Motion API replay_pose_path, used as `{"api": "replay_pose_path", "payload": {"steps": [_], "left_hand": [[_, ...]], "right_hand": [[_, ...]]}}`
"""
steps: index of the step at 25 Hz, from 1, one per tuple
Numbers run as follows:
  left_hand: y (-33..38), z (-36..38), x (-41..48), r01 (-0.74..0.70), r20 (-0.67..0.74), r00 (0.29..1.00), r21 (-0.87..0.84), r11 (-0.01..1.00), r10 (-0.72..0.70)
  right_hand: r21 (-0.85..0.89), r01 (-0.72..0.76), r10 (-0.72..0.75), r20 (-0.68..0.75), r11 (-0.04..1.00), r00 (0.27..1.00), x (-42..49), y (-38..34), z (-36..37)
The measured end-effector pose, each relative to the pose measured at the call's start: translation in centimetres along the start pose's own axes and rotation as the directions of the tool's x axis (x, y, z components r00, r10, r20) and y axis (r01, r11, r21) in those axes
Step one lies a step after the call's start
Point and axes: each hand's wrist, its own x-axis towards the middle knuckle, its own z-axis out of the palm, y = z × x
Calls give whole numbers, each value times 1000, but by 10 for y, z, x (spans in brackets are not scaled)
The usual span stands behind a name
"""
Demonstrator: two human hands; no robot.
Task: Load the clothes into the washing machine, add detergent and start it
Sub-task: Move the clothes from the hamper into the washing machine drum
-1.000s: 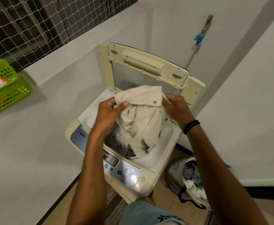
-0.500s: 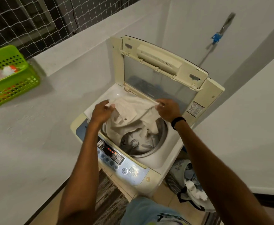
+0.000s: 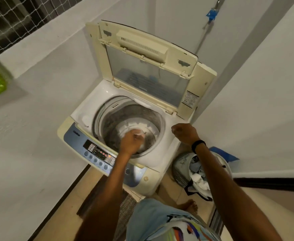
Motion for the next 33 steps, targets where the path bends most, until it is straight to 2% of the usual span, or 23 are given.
{"api": "replay_pose_path", "payload": {"steps": [2,4,7,9,12,16,19,21,22,23,24,26,28,30,31,33], "left_hand": [[10,51,-15,-64,127,990,49,997,57],[19,100,-35,-102,278,958,96,990,72],[28,176,-65,-146,510,860,225,963,11],[26,231,-77,-183,608,790,345,920,-71],[0,318,-75,-156,637,720,534,831,-274],[-48,423,-51,-111,572,725,646,755,-383],[-82,502,-4,-87,508,773,677,731,-379],[-108,559,39,-26,506,783,609,792,-363],[-124,584,64,-71,519,804,569,819,-290],[-130,603,83,9,491,797,573,820,-352],[-135,619,99,-37,484,809,609,792,-334],[-159,647,125,-107,503,825,586,804,-257],[-182,664,144,14,488,829,473,881,-275],[-195,660,149,297,421,839,176,939,-344],[-199,651,147,425,375,835,22,905,-402],[-196,624,140,583,328,794,-170,794,-512]], "right_hand": [[131,-53,57,-29,990,998,-15,38,-1],[156,-162,165,-5,974,986,-28,89,10],[126,-401,382,151,908,912,-59,185,40],[109,-506,463,277,856,842,-91,250,61],[131,-687,590,413,715,693,-121,352,111],[140,-779,643,487,611,592,-112,481,196],[74,-730,635,438,680,636,-68,527,210],[8,-648,591,399,762,701,-24,558,226],[-33,-599,562,390,800,729,1,574,240],[-58,-551,532,360,833,766,26,590,254],[-98,-507,507,346,856,789,50,599,263],[-191,-389,431,295,901,853,97,620,293],[-223,-346,393,221,911,893,150,633,319],[-209,-335,378,219,919,899,189,626,327],[-157,-355,379,176,922,908,197,617,323],[-21,-426,427,7,904,904,188,591,306]]}}
